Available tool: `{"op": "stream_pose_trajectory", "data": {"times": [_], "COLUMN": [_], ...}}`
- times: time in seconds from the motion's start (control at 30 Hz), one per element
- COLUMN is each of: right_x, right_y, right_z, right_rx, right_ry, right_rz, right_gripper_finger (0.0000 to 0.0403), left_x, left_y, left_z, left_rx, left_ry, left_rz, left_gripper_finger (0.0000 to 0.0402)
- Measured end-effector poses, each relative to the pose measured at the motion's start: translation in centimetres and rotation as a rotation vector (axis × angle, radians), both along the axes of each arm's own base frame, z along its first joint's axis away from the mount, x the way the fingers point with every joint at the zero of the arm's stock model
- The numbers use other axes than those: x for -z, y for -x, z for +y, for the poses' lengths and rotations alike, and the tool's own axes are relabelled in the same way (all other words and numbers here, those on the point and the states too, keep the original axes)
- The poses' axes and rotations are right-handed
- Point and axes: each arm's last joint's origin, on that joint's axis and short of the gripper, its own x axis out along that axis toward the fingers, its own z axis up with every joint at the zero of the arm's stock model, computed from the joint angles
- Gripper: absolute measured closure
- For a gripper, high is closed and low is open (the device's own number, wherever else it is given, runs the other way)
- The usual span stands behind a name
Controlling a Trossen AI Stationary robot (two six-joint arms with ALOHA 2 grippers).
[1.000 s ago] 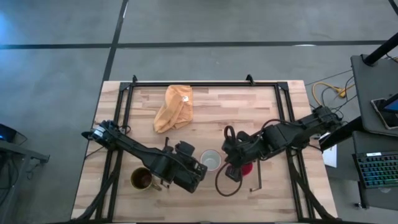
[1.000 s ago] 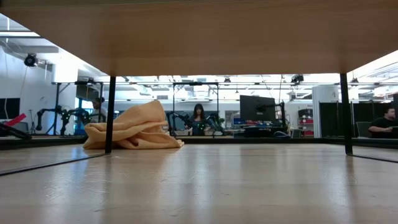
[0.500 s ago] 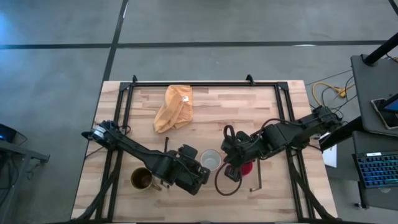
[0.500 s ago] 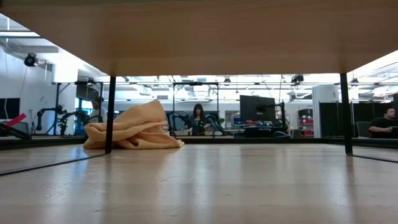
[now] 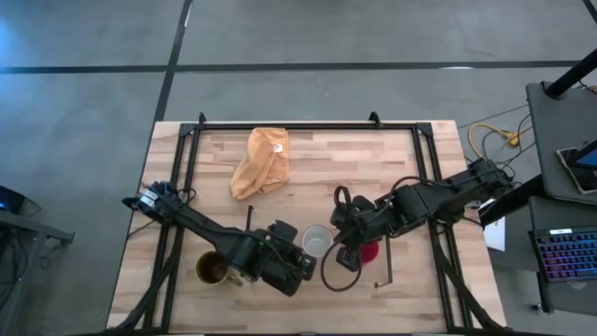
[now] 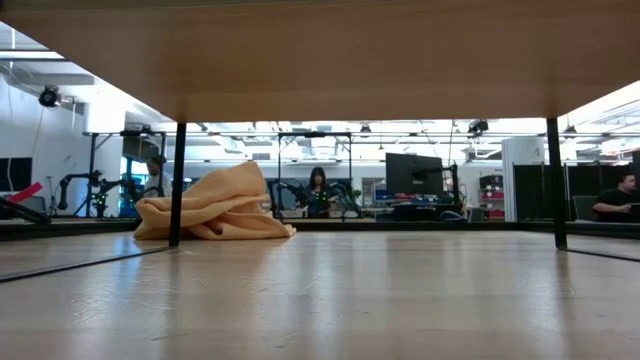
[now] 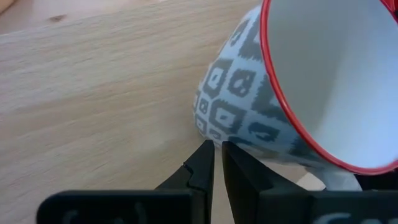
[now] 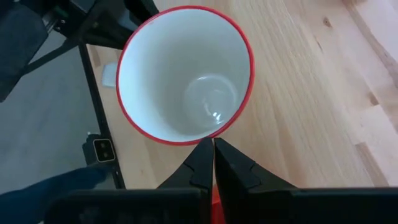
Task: Stack small to large cups/mugs on shelf
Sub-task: Put the white mug on the shelf
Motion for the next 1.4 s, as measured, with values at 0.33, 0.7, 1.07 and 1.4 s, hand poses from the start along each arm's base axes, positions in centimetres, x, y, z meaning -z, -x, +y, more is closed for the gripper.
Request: {"op": "stream_pose_trajectory", "data": {"times": [0.33, 0.7, 1.07, 1.4], "right_x": [0.3, 0.3, 0.7, 0.6], "right_y": [-0.3, -0.4, -0.8, -0.8], "right_z": [-0.1, -0.3, -0.7, -0.7], "right_rx": [-0.014, -0.016, -0.016, -0.020], "right_ry": [0.001, 0.003, 0.018, 0.019], "right_rz": [0.007, 0.010, 0.023, 0.018], "right_gripper_finger": [0.0394, 0.0394, 0.0394, 0.0394], "left_x": [0.0, -0.1, -0.1, -0.3], "left_y": [0.1, 0.2, 0.4, 0.5], "left_z": [-0.4, -0.6, -1.1, -1.5], "left_rx": [0.010, -0.002, -0.021, -0.011], "left_ry": [0.005, 0.022, 0.026, 0.036], "left_rz": [-0.007, -0.021, -0.047, -0.063], "left_gripper_finger": [0.0382, 0.0382, 0.0382, 0.0382]}}
